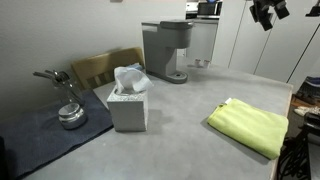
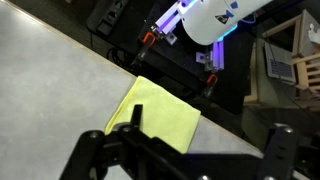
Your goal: Fold the towel once
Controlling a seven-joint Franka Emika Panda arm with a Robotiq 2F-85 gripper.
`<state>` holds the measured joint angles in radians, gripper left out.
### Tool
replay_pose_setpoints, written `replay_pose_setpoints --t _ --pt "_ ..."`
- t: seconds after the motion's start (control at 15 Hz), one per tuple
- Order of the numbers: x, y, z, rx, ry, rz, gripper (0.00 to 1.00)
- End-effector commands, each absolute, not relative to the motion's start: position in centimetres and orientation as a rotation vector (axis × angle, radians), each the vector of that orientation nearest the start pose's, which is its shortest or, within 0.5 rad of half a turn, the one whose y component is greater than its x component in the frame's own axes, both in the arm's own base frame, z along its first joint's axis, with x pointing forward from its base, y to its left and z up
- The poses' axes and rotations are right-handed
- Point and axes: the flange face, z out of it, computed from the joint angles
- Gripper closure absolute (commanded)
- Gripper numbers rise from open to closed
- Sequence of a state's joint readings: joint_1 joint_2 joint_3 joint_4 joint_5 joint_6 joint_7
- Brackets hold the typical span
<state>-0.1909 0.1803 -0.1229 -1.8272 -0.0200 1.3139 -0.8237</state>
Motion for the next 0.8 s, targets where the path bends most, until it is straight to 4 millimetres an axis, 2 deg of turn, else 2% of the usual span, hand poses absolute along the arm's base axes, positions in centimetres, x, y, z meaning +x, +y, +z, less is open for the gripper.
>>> replay_pose_setpoints --t 0.0,0.2,0.53,0.67,0.73 --pt "49.3 -14.6 42.0 -2.698 -0.473 0.749 0.00" --pt "49.8 -13.0 42.5 -2.808 -0.407 0.585 0.00" --pt "50.0 -11.0 42.0 -2.968 -0.362 0.344 0.00" --pt "49.8 -10.6 41.8 -2.988 -0.303 0.290 0.00" --pt "51.0 -11.0 41.9 -2.964 -0.352 0.354 0.00"
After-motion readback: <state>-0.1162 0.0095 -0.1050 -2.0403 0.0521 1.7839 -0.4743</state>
